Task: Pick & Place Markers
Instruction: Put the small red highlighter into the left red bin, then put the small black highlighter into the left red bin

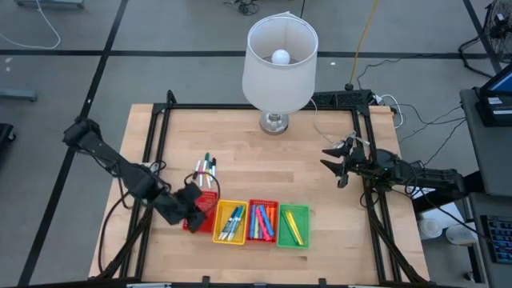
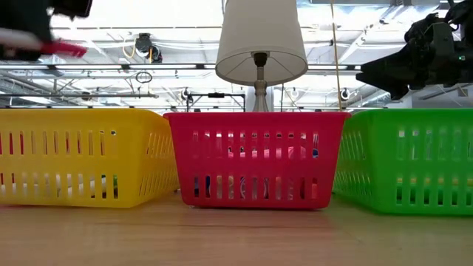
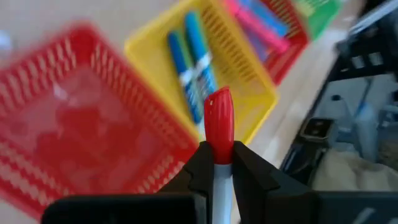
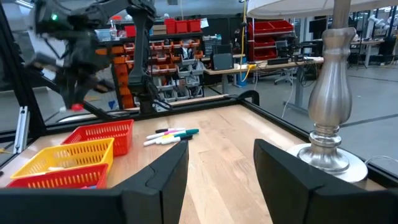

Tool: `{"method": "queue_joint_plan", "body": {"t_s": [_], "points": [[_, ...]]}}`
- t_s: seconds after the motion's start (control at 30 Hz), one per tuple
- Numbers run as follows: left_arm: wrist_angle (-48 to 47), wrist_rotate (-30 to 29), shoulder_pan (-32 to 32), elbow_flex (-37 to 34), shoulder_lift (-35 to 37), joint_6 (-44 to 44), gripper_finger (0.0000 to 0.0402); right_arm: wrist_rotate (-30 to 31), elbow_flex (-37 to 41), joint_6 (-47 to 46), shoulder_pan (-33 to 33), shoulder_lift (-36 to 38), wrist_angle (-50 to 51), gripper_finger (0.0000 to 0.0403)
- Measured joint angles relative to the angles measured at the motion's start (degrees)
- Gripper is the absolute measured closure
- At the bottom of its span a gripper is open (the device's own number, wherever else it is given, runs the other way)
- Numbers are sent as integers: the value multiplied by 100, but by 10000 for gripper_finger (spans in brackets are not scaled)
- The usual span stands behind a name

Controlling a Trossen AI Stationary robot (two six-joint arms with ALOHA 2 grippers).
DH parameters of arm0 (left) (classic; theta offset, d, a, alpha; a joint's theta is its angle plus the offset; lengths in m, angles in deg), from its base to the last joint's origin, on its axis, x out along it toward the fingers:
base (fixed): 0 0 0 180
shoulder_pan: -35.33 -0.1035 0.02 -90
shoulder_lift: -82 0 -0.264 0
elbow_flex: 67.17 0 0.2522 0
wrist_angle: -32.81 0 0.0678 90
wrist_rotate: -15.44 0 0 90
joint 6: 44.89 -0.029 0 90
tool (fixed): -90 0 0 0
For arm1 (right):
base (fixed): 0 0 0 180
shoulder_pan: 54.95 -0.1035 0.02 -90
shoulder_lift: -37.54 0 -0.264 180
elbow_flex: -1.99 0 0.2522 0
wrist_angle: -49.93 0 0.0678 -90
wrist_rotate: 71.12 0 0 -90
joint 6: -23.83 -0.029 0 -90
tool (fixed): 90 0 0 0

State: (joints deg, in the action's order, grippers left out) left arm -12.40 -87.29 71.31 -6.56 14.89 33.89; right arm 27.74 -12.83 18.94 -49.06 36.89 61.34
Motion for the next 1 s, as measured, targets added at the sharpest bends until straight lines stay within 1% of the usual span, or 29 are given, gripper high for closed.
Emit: {"method": "queue_joint_plan", "body": {"t_s": [0.13,0.27,0.37,0.63,0.83,1.0], "points": [[-105,359,57,0,-540,523,364,0,2,0,0,0,0,234],[-757,611,-70,-2,-831,763,363,0,4,-1,0,0,0,234],[-1080,550,-154,-2,-841,886,354,0,7,-2,0,0,0,234],[-1079,502,-363,0,-826,844,319,0,7,-2,0,0,0,234],[-1077,465,-417,0,-826,784,316,1,9,-2,0,0,0,234],[-1075,465,-414,0,-819,520,315,2,9,-2,0,0,0,234]]}}
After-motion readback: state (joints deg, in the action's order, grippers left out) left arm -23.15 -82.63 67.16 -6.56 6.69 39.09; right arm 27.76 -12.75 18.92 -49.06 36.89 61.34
